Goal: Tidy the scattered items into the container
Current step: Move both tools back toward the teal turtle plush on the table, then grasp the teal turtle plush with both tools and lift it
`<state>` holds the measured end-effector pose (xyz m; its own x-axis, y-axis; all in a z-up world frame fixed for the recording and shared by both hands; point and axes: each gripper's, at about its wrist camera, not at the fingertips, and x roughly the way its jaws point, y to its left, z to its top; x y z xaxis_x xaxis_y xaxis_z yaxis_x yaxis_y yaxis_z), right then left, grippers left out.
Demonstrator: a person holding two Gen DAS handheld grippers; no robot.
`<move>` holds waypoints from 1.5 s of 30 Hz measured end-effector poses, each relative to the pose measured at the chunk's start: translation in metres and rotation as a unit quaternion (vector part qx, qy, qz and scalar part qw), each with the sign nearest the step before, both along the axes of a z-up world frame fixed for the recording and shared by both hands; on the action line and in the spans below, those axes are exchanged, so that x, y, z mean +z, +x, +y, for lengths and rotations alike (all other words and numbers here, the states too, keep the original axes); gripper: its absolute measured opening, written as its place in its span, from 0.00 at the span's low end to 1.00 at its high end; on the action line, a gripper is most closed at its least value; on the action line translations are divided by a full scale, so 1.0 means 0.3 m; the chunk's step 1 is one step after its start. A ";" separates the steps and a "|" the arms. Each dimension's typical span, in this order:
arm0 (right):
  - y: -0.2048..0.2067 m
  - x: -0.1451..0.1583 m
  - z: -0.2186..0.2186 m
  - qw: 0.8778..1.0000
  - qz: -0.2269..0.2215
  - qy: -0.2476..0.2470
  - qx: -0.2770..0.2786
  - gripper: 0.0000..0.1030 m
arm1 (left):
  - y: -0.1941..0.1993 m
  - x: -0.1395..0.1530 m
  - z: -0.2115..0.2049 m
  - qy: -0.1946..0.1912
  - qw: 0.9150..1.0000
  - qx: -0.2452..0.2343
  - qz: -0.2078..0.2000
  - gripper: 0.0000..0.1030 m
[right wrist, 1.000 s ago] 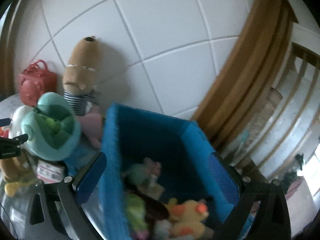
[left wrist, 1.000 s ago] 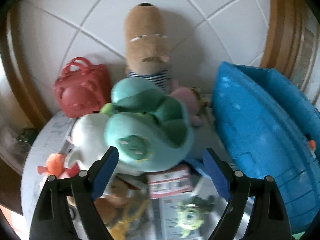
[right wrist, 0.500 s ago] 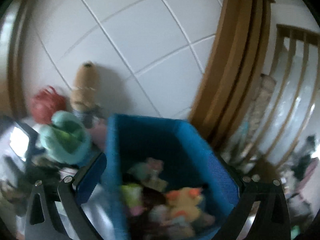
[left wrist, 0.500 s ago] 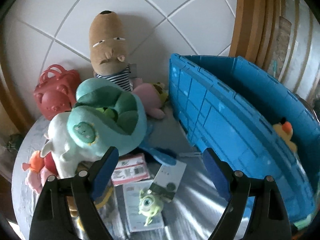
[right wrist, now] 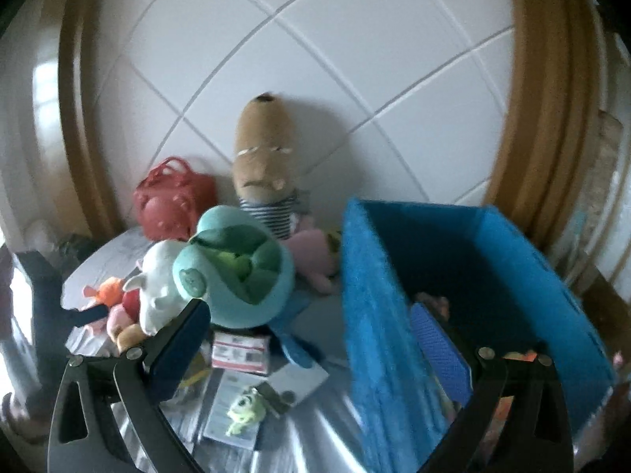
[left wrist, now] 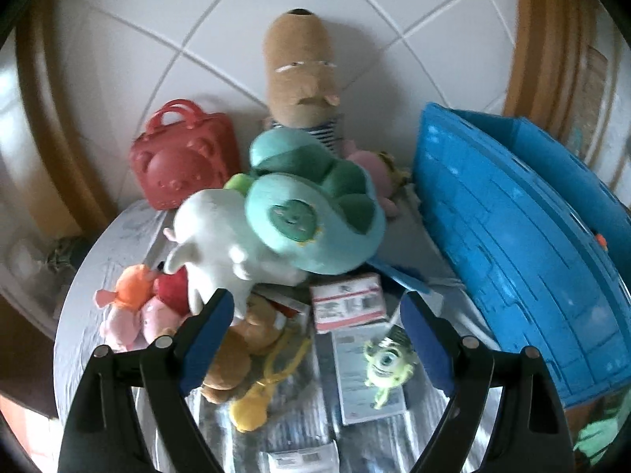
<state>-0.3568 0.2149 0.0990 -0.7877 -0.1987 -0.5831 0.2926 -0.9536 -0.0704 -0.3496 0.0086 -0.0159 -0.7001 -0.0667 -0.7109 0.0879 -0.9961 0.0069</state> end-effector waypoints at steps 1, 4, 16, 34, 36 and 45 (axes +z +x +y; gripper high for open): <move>-0.033 -0.010 -0.023 1.000 -0.003 0.000 0.010 1.00 | -0.014 -0.001 -0.016 0.000 1.000 0.007 0.000 0.84; -0.131 -0.035 -0.077 0.999 -0.010 -0.003 0.036 1.00 | -0.065 -0.008 -0.060 0.001 1.000 0.029 0.000 0.84; -0.581 -0.314 -0.219 0.992 -0.105 -0.032 0.061 1.00 | -0.405 -0.101 -0.157 -0.016 0.997 0.068 -0.032 0.84; -1.130 -0.972 -0.366 0.956 -0.286 -0.064 0.023 1.00 | -0.705 -0.285 -0.236 0.017 0.998 0.031 -0.054 1.00; -1.145 -1.029 -0.365 0.948 -0.306 -0.088 0.021 1.00 | -0.704 -0.280 -0.234 0.028 0.998 0.026 -0.051 1.00; -1.074 -1.014 -0.358 0.958 -0.278 -0.063 0.031 0.86 | -0.712 -0.339 -0.180 0.026 0.998 0.012 -0.061 1.00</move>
